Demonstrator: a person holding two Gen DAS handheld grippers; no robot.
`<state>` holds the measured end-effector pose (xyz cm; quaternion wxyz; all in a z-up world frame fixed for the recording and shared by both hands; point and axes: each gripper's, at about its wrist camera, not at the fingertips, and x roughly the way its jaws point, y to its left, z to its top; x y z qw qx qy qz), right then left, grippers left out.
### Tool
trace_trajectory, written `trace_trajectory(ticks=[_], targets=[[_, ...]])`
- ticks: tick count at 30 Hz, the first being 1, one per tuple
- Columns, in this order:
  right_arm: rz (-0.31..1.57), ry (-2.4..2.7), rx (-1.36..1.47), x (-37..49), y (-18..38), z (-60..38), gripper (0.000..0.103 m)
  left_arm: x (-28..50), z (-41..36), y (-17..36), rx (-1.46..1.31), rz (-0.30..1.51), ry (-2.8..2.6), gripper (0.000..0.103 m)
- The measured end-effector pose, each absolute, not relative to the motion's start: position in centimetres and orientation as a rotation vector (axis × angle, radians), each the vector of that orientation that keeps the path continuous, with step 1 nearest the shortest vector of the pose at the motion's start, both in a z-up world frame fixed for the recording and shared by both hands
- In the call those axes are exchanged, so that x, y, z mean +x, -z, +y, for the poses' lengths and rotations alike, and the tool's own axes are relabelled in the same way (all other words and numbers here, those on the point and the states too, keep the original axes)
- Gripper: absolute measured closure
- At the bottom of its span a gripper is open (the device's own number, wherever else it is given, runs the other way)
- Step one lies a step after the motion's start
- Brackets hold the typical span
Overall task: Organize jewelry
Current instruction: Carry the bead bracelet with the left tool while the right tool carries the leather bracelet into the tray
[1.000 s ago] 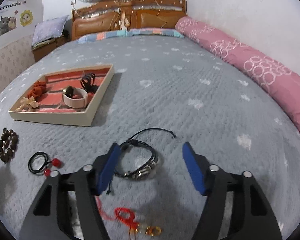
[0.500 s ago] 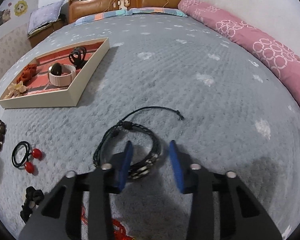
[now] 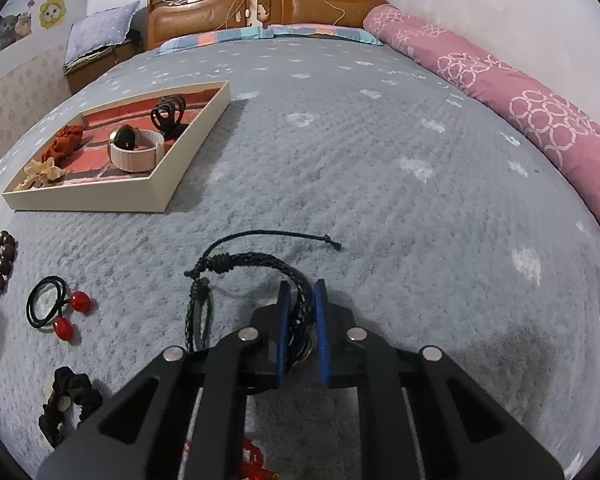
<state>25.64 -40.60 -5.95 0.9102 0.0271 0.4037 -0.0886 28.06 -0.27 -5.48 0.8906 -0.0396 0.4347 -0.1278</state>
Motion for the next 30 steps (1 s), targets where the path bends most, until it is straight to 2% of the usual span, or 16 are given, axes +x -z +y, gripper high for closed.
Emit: trace_trajectory(ticks=[8, 11, 14, 18, 30], targets=[[0.79, 0.18, 0.095, 24.5, 4.1, -41.0, 0.091, 27.0, -0.8, 3.8, -0.039, 0.86, 0.268, 0.079], [0.77, 0.174, 0.101, 24.0, 2.7, -40.6, 0.091, 26.2, -1.5, 2.1, 0.006, 0.816, 0.277, 0.08], [0.751, 0.165, 0.081, 23.8, 1.1, -39.6, 0.091, 26.1, -1.9, 0.1, 0.024, 0.784, 0.295, 0.084], [0.721, 0.146, 0.079, 24.1, -0.9, -38.3, 0.091, 26.2, -2.6, -2.3, 0.066, 0.744, 0.311, 0.084], [0.666, 0.055, 0.068, 29.2, -5.5, -32.3, 0.091, 30.0, -3.5, -6.3, 0.054, 0.697, 0.334, 0.085]])
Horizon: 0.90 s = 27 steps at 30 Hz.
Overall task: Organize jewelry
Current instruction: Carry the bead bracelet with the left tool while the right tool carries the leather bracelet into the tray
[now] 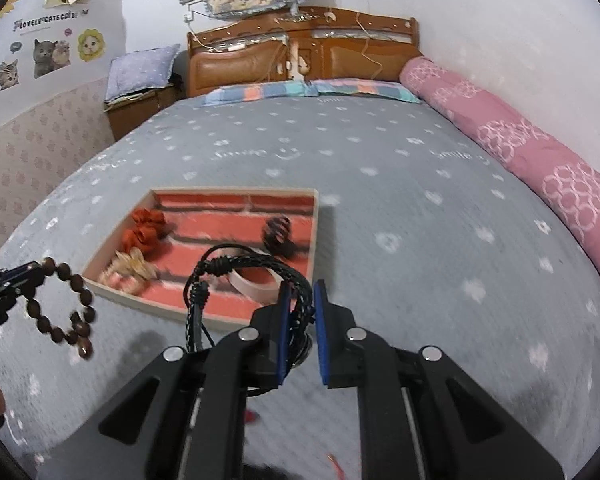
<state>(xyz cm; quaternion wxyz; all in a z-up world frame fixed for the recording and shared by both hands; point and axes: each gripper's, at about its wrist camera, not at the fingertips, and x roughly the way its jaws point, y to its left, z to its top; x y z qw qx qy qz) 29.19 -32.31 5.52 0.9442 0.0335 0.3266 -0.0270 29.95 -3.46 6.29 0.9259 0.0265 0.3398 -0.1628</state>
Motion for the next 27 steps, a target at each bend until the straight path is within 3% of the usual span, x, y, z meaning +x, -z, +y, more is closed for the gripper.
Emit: trace_trajectory(ticks=[18, 27], targets=[[0.692, 0.084, 0.101, 43.1, -5.4, -30.5, 0.091, 45.4, -7.6, -7.9, 0.067, 0.689, 0.297, 0.085], [0.724, 0.105, 0.056, 49.7, -2.1, -30.1, 0.091, 53.2, -8.5, -3.4, 0.066, 0.755, 0.256, 0.084]])
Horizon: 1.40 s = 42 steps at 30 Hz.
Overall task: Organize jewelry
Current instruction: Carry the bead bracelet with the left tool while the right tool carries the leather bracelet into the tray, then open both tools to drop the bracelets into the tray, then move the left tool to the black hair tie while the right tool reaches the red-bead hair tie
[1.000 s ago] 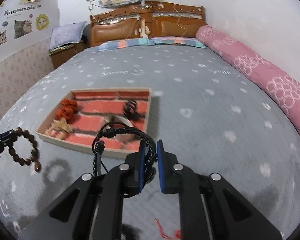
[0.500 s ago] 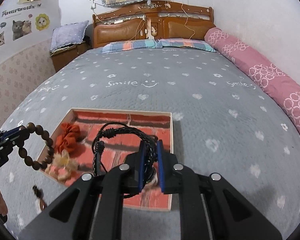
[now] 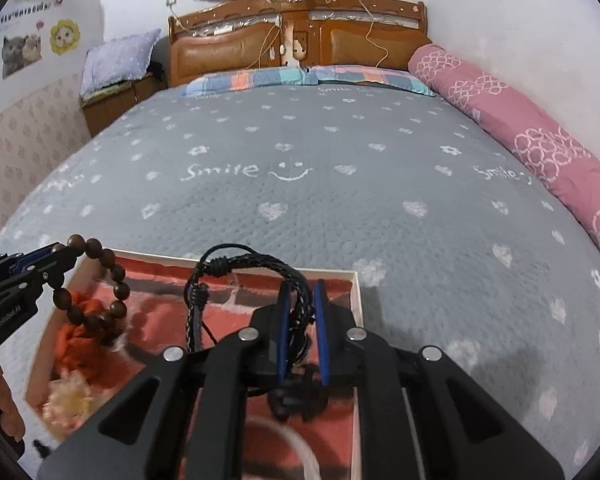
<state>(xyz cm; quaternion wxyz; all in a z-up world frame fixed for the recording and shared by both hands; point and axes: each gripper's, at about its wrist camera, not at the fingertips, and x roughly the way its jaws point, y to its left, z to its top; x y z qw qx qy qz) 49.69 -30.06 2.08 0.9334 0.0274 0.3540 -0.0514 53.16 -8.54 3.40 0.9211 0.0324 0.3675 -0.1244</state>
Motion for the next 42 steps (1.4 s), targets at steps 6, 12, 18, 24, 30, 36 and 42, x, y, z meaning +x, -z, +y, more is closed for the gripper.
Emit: trace_trajectory(ticks=[6, 12, 18, 24, 30, 36, 42], targets=[[0.779, 0.086, 0.016, 52.0, 1.1, -28.8, 0.091, 54.5, -7.5, -0.4, 0.063, 0.8, 0.237, 0.084], [0.843, 0.083, 0.002, 52.8, 2.5, -28.6, 0.091, 54.9, -7.1, 0.9, 0.092, 0.86, 0.217, 0.084], [0.869, 0.082, 0.005, 52.7, 2.9, -28.7, 0.089, 54.7, -7.3, 0.9, 0.125, 0.891, 0.205, 0.084], [0.83, 0.05, 0.023, 50.7, 0.8, -28.7, 0.06, 53.2, -6.5, -0.6, 0.091, 0.888, 0.228, 0.075], [0.771, 0.028, 0.061, 45.8, -2.1, -29.4, 0.054, 49.0, -5.4, -3.0, 0.067, 0.843, 0.258, 0.043], [0.69, 0.006, 0.046, 39.1, -5.8, -29.9, 0.038, 41.7, -3.0, -6.5, 0.082, 0.731, 0.244, 0.011], [0.64, -0.01, 0.026, 33.2, -7.4, -28.7, 0.02, 35.8, -0.5, -8.0, 0.041, 0.698, 0.241, 0.005]])
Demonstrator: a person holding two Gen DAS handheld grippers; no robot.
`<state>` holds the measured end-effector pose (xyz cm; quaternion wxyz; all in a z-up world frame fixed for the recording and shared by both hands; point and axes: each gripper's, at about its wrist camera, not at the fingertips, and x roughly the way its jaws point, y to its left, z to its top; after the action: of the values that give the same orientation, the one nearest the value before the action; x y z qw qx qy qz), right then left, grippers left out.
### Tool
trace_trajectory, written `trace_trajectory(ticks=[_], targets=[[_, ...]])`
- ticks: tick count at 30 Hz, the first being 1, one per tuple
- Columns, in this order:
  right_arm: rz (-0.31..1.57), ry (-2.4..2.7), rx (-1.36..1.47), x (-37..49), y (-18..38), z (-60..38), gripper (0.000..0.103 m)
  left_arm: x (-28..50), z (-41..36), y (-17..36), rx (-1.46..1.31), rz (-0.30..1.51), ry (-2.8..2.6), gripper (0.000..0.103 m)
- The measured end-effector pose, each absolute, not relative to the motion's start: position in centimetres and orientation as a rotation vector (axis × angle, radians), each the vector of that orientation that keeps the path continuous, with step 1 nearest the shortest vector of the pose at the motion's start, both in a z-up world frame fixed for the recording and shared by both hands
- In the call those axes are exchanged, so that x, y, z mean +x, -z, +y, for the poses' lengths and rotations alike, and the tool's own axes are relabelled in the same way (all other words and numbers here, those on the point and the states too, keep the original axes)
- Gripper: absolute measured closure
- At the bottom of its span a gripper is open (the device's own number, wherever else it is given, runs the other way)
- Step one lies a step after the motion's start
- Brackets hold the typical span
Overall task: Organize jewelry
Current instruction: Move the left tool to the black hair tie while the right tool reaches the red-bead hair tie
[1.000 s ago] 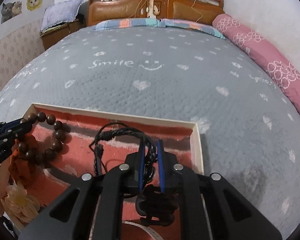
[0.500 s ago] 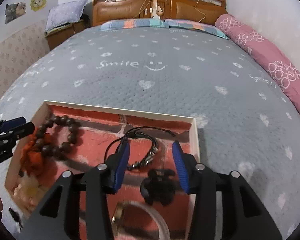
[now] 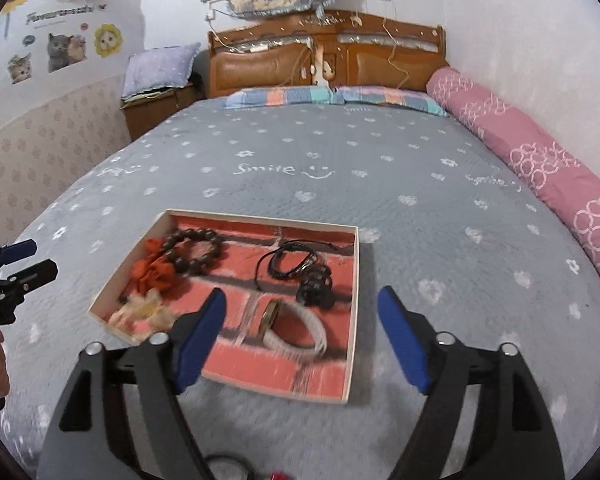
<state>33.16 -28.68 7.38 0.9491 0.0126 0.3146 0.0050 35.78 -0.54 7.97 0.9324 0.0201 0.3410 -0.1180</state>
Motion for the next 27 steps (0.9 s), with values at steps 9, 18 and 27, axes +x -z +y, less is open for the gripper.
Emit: trace_trajectory(ticks=[9, 18, 27], targets=[[0.613, -0.003, 0.023, 27.1, -5.6, -26.5, 0.012, 29.2, -0.4, -6.9, 0.097, 0.682, 0.22, 0.005], [0.687, 0.051, 0.038, 24.5, -0.3, -26.6, 0.01, 27.5, 0.5, -2.4, 0.04, 0.74, 0.19, 0.005], [0.769, 0.082, 0.042, 24.9, 3.6, -26.5, 0.01, 28.8, 0.9, 1.3, 0.022, 0.784, 0.148, 0.005]])
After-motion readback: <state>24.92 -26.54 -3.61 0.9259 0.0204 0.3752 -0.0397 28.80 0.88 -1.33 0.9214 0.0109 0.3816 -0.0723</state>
